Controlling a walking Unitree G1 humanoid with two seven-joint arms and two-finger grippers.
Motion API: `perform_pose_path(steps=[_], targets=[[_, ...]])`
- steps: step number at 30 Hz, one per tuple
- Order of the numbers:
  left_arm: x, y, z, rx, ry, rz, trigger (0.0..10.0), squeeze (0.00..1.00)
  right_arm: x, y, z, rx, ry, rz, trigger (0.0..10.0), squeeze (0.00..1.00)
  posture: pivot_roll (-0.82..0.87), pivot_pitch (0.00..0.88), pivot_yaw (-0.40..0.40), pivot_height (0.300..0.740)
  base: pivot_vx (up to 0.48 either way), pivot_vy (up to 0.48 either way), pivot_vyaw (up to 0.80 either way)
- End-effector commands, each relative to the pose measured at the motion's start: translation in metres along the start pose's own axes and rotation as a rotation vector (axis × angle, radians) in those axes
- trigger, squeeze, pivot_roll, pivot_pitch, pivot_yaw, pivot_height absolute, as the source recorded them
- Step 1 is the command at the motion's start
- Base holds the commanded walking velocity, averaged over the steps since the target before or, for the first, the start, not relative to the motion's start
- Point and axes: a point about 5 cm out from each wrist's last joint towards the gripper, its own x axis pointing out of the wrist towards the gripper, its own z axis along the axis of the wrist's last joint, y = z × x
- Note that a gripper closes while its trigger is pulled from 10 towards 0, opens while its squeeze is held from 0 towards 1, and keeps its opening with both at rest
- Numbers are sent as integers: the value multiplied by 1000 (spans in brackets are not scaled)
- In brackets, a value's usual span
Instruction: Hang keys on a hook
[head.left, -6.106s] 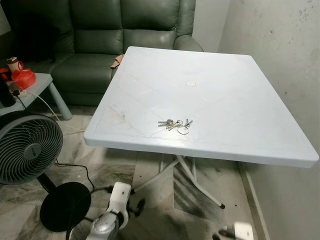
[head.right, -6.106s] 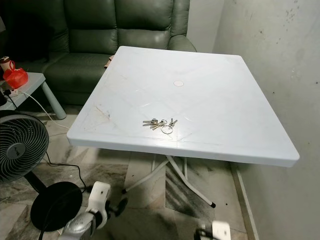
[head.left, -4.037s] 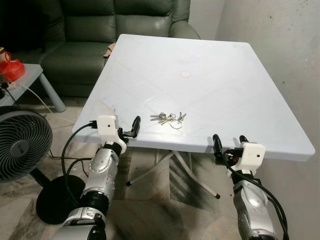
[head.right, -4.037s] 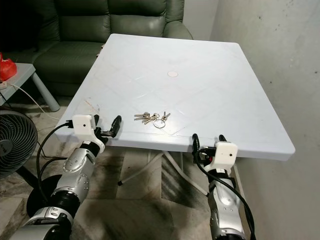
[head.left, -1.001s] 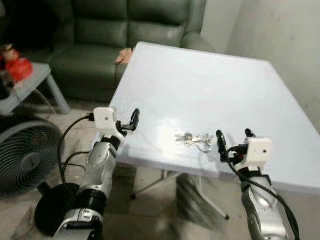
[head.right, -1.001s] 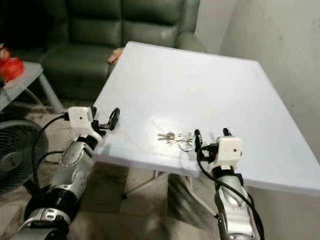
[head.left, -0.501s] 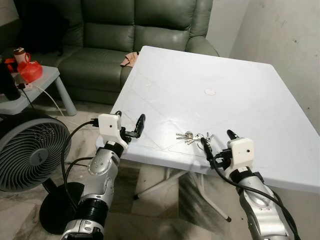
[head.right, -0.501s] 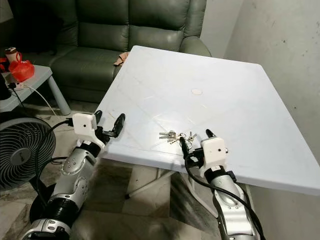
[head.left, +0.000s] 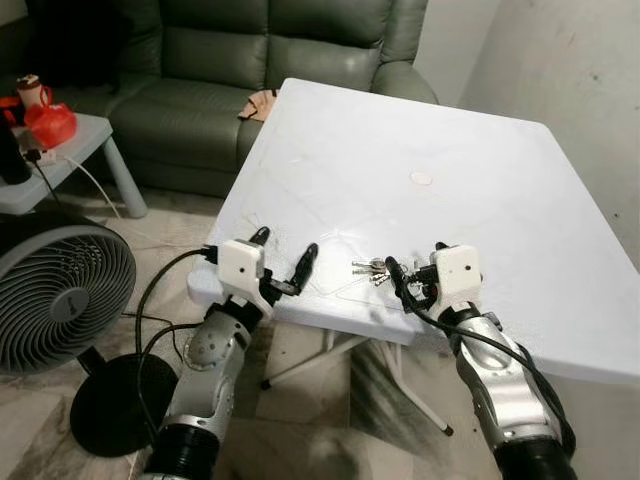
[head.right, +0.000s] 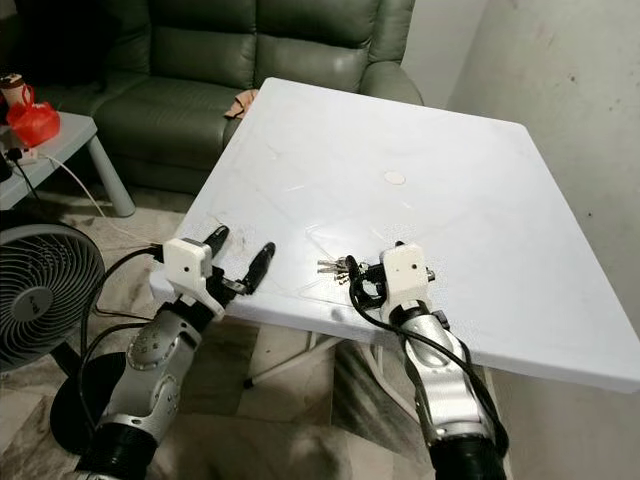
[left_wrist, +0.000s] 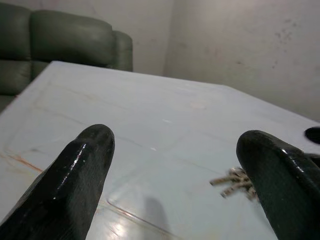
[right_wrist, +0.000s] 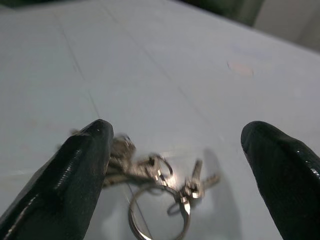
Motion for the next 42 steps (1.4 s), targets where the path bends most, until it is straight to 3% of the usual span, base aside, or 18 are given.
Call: perform_pose_path(steps=[1, 3, 4, 5, 6, 8, 9, 34, 40, 42], targets=[[1, -7, 3, 4, -2, -36, 10000, 0, 1, -7, -3, 35, 33, -49, 10000, 0, 71, 129, -102, 740, 0, 0, 0], [-1, -12, 3, 8, 1, -54, 10000, 0, 1, -5, -6, 71, 57, -74, 9608, 0, 71, 144, -104, 740, 0, 0, 0], [-2, -14, 3, 8, 3, -59, 10000, 0, 0, -4, -8, 83, 66, -87, 8000, 0, 71, 144, -104, 740, 0, 0, 0], [-3, -15, 3, 7, 4, -61, 10000, 0, 0, -4, -8, 91, 71, -94, 8000, 0, 70, 148, -104, 740, 0, 0, 0], [-3, -17, 3, 2, 6, -64, 10000, 0, -1, -3, -9, 97, 73, -103, 3020, 0, 69, 150, -104, 740, 0, 0, 0], [-4, -18, 3, 0, 10, -67, 10000, 0, -2, -3, -10, 98, 77, -123, 3020, 0, 69, 150, -104, 740, 0, 0, 0], [-4, -18, 3, -4, 11, -68, 10000, 0, -2, -2, -11, 107, 83, -130, 0, 0, 68, 152, -102, 740, 0, 0, 0], [0, -23, 10, -29, -1, -73, 10000, 0, 3, 4, -2, 211, 63, -156, 314, 0, 68, 143, -102, 740, 0, 0, 0], [0, -23, 11, -28, -6, -71, 10000, 0, 3, 4, -2, 212, 67, -161, 0, 0, 69, 140, -103, 740, 0, 0, 0], [0, -23, 11, -30, -7, -70, 10000, 0, 4, 5, -2, 213, 73, -160, 431, 0, 76, 139, -104, 740, 0, 0, 0]])
